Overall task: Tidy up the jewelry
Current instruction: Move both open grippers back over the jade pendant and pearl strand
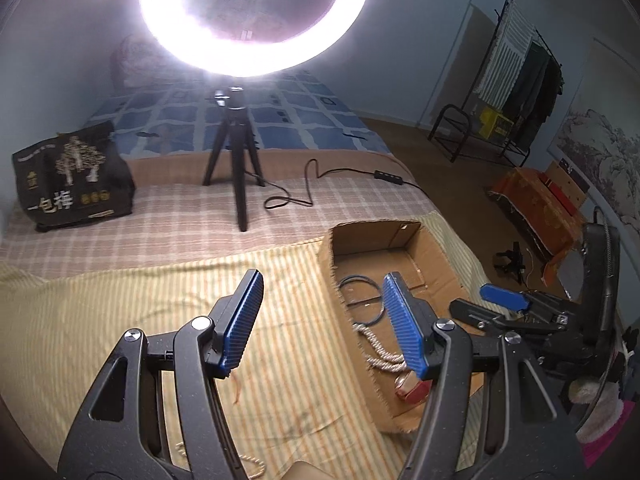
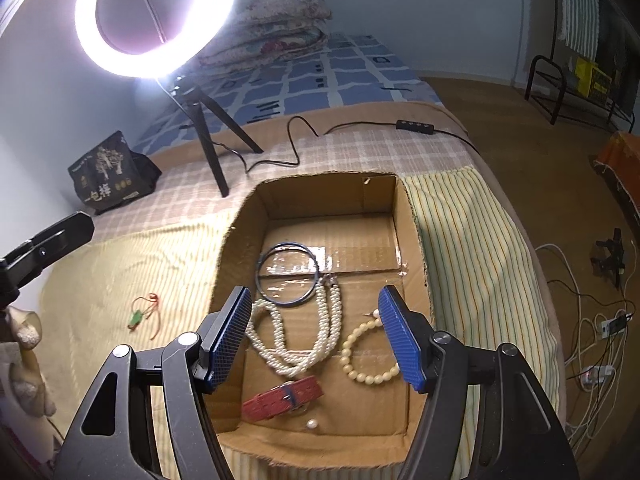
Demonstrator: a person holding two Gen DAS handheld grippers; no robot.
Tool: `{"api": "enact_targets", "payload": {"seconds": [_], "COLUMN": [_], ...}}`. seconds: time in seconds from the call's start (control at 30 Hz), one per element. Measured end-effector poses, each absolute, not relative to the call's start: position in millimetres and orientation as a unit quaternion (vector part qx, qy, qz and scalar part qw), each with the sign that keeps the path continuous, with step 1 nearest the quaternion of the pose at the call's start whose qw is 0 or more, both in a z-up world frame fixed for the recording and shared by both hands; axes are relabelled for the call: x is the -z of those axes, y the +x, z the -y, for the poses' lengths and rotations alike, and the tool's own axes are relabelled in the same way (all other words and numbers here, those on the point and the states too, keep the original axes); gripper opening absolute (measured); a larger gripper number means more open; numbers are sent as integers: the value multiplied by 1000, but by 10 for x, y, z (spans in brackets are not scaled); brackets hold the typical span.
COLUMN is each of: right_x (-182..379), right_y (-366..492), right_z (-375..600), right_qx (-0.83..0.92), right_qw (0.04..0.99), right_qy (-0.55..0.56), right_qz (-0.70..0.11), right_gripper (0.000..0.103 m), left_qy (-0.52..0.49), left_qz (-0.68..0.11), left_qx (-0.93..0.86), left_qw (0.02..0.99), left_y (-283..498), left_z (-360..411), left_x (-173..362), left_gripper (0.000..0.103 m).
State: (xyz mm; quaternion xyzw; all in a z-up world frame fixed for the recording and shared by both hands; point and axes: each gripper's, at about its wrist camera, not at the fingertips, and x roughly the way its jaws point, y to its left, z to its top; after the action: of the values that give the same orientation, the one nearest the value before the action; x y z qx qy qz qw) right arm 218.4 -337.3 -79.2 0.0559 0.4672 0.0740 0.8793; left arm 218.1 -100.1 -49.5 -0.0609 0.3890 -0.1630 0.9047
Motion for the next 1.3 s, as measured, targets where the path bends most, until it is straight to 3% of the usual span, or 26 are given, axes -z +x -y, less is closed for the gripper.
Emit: {"api": "enact_targets", "payload": {"seconds": [0.6, 1.2, 1.27, 1.3], "right_x": [609, 1131, 1179, 1202], "right_y": [1770, 1349, 1328, 1319], "right_z": [2540, 1747, 1682, 1647], "right_qx": [-126, -240, -262, -274], "right_qw": [887, 848, 839, 834], "right_qy": [2, -97, -104, -106], "right_qz": [-445, -462, -465, -467], "right_gripper": [66, 66, 66, 66], "left_qy": [-45, -52, -55, -59], "left_qz": [-387, -450, -461, -468], "left_qx": [117, 112, 124, 131], "left_qw": [913, 885, 877, 872], "left_y": [1640, 1672, 1733, 1759], "left_z": [43, -494, -459, -446], "left_x": [396, 935, 1018, 1055], "left_gripper": [64, 64, 61, 54]}}
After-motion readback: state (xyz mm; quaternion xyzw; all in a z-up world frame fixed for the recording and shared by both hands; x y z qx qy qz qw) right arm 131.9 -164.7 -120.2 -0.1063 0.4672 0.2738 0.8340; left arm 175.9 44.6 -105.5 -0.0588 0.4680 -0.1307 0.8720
